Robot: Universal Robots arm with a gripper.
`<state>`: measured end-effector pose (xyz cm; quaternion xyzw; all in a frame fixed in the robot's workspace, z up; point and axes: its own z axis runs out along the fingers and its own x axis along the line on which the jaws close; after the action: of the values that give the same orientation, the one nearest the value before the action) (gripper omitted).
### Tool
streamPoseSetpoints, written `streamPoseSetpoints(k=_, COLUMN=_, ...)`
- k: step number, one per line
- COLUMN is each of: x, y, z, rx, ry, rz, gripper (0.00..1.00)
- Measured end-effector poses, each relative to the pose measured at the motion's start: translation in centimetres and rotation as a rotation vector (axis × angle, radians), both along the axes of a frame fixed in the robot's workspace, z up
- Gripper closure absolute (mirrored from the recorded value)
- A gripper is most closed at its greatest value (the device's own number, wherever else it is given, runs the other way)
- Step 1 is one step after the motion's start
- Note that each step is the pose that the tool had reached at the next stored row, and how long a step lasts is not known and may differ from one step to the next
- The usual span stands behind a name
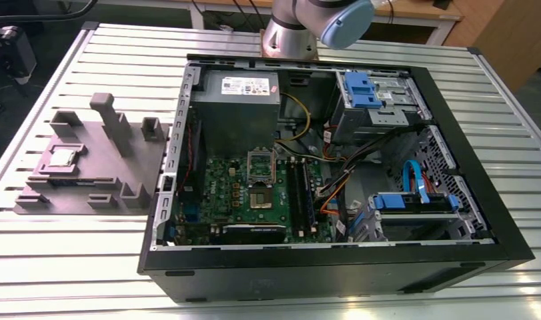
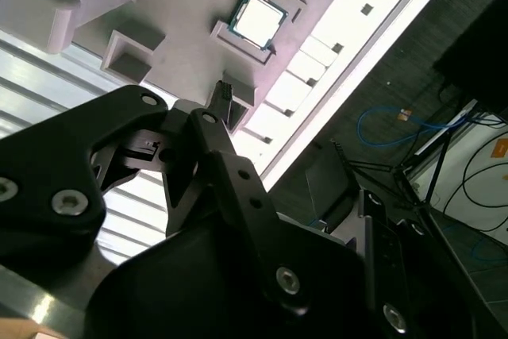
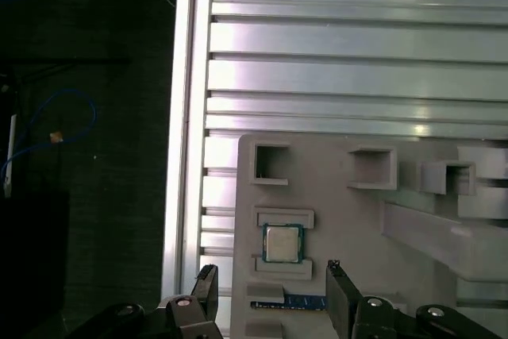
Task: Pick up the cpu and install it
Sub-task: 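Pick up the cpu and move it towards the insertion slot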
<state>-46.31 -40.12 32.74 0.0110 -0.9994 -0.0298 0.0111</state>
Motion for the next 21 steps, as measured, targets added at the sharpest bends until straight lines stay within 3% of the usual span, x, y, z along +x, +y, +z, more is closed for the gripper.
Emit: streamPoseSetpoints(k=21, x=0.0, y=-0.14, z=-0.71, rx=-0.0001, ry=-0.0002, rz=0.001, gripper=0.35)
